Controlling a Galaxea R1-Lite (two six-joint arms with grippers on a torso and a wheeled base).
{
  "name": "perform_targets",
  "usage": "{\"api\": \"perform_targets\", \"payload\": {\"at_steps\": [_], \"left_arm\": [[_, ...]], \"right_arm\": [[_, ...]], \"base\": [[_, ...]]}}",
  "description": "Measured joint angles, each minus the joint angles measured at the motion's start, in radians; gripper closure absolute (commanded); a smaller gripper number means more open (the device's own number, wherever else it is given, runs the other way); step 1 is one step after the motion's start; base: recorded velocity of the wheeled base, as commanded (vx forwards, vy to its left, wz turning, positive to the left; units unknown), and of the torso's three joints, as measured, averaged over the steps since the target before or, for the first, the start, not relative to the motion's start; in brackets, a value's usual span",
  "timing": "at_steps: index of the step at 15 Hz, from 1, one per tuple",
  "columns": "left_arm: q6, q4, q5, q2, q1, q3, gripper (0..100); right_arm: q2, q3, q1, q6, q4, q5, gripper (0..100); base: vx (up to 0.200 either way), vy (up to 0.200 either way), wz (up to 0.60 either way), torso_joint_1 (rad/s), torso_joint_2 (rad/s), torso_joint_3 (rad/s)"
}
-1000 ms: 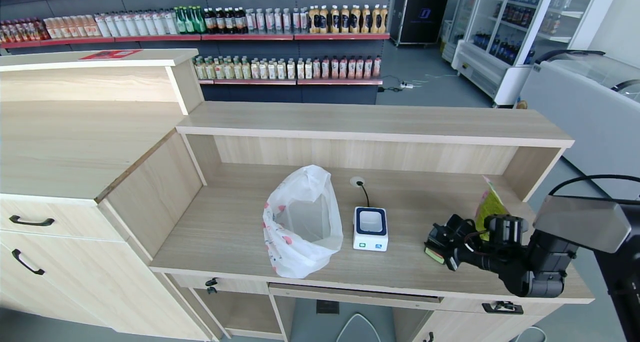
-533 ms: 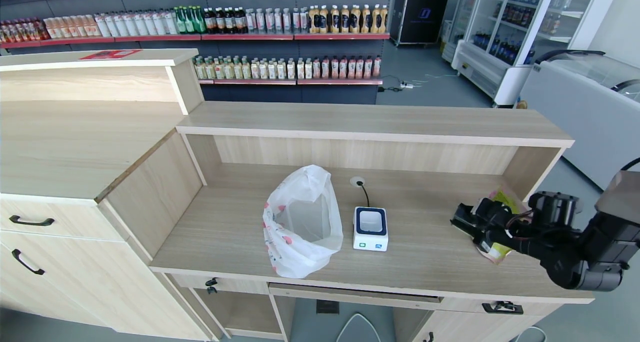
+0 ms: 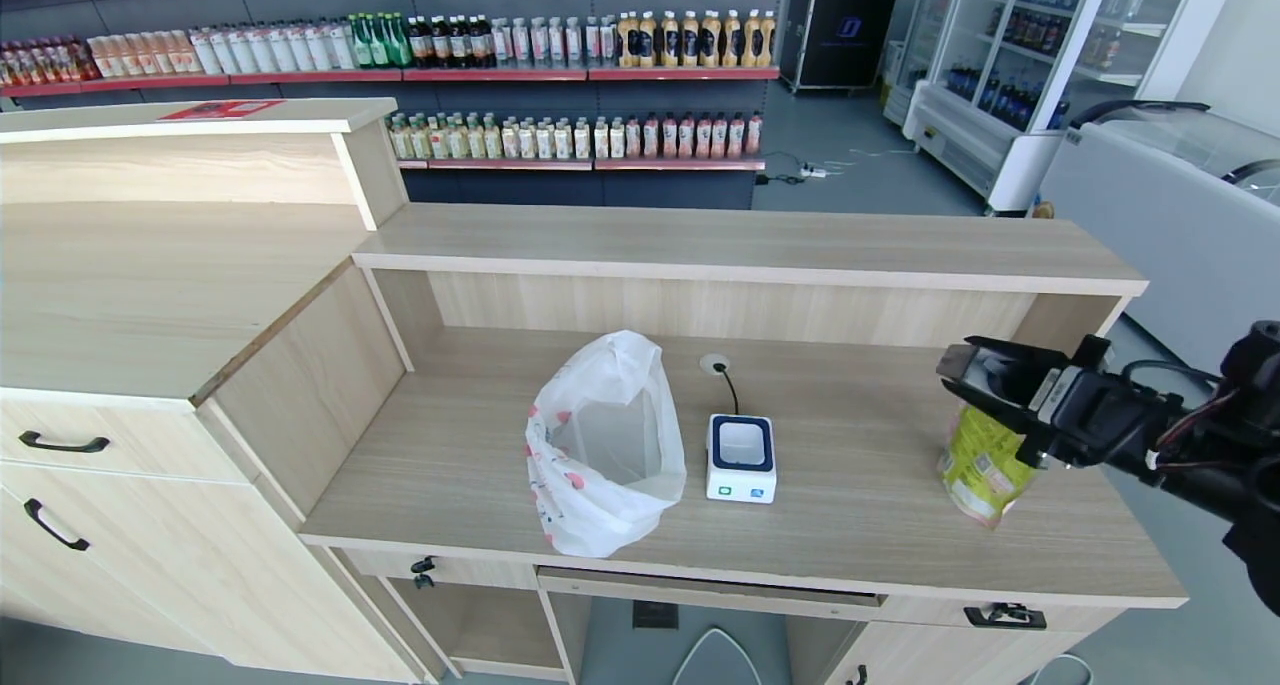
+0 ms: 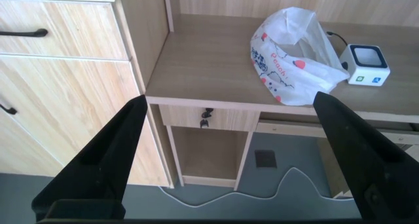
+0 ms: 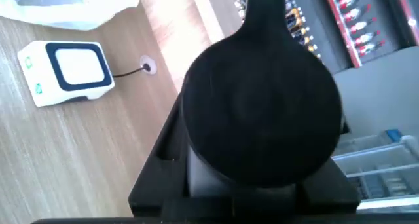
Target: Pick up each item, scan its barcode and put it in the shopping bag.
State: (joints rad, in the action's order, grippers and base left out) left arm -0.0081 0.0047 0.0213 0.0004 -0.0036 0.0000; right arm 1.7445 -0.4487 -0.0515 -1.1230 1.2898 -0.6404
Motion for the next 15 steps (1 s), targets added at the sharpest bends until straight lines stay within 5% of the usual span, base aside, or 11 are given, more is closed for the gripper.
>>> {"api": "perform_targets", "payload": {"at_steps": [2, 7, 13, 15], "left_arm": [[0.0, 0.0, 0.0, 0.0, 0.001, 0.0, 0], [0.0, 0.0, 0.0, 0.0, 0.001, 0.0, 0], [0.0, 0.0, 0.0, 0.0, 0.001, 0.0, 0], [0.0, 0.0, 0.0, 0.0, 0.0, 0.0, 0]], "right_arm": [[-0.127, 0.016, 0.013, -0.149, -0.005, -0.012, 100], [-0.33, 0.026, 0.086, -0.764, 0.159, -0.163, 100], [-0.403, 0.047, 0.512, -1.278, 0.156, -0.174, 100], [-0.41, 0.051, 0.626, -1.415, 0.05, -0.157, 100]], "base": [[0.0, 0.0, 0.0, 0.0, 0.0, 0.0], [0.0, 0.0, 0.0, 0.0, 0.0, 0.0], [0.0, 0.0, 0.0, 0.0, 0.0, 0.0], [0.0, 0.0, 0.0, 0.0, 0.0, 0.0]]}}
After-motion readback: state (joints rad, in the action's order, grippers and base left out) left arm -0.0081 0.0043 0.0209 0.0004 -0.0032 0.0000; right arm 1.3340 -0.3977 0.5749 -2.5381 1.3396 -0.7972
